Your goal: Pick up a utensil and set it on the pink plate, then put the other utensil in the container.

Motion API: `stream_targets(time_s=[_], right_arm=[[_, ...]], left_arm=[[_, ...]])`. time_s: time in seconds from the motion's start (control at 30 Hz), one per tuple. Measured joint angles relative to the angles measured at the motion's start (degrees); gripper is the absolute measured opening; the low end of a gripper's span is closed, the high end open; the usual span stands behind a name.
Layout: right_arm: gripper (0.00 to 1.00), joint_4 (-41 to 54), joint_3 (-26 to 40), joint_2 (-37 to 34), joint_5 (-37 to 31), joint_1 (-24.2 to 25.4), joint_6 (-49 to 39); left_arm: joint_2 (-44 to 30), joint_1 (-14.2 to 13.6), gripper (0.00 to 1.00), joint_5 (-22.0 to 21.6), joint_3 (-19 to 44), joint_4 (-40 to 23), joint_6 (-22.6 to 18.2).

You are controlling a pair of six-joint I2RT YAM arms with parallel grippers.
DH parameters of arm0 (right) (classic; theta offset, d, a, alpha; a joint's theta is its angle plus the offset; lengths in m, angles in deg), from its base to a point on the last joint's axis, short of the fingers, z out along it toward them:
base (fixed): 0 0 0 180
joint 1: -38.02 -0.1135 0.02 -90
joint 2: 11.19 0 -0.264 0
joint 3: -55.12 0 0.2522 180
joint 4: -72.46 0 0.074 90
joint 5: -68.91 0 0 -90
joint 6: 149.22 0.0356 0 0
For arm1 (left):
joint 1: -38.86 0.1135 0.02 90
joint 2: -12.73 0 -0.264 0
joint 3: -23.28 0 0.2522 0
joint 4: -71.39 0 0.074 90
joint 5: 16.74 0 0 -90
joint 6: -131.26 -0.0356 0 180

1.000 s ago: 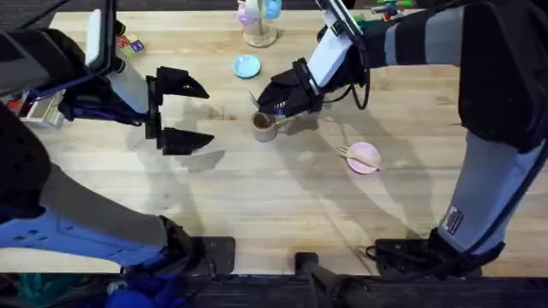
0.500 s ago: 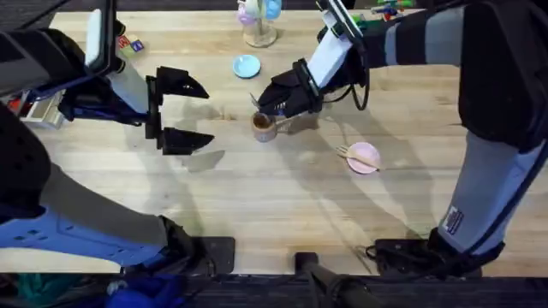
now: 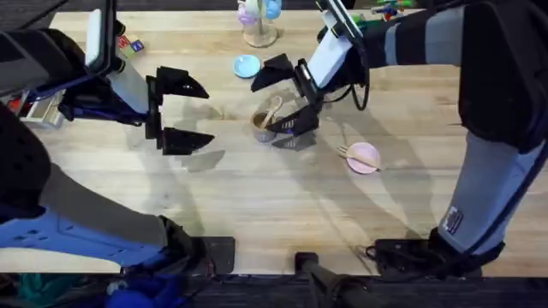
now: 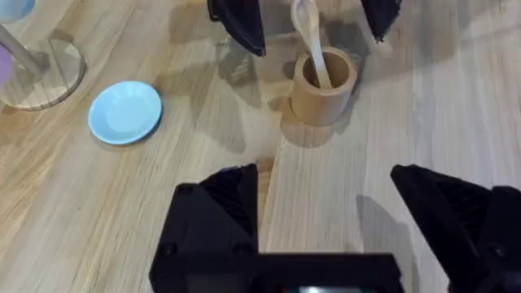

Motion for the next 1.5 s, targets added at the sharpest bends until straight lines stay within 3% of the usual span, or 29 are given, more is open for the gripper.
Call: stream_targets(time_s=[0.33,0.57,0.9,1.37,1.5], right_arm=[[0.995,0.0,0.0,0.0,-0.1,0.3,0.1],[0.996,1.2,-0.2,0.8,-0.7,4.3,4.7],[0.996,3.6,-0.6,15.8,-6.0,6.7,12.3],[0.996,3.9,-0.6,30.1,-16.6,8.6,39.9],[0.996,3.8,-0.6,33.5,-19.9,8.6,43.5]], left_arm=[[0.0,0.0,0.993,0.0,0.0,0.0,0.0],[0.0,0.0,0.993,0.0,0.0,0.0,0.0],[0.0,0.0,0.993,0.0,0.0,0.0,0.0],[0.0,0.0,0.993,1.4,0.5,-2.9,0.2],[0.0,0.0,0.993,0.2,4.2,-3.0,4.4]])
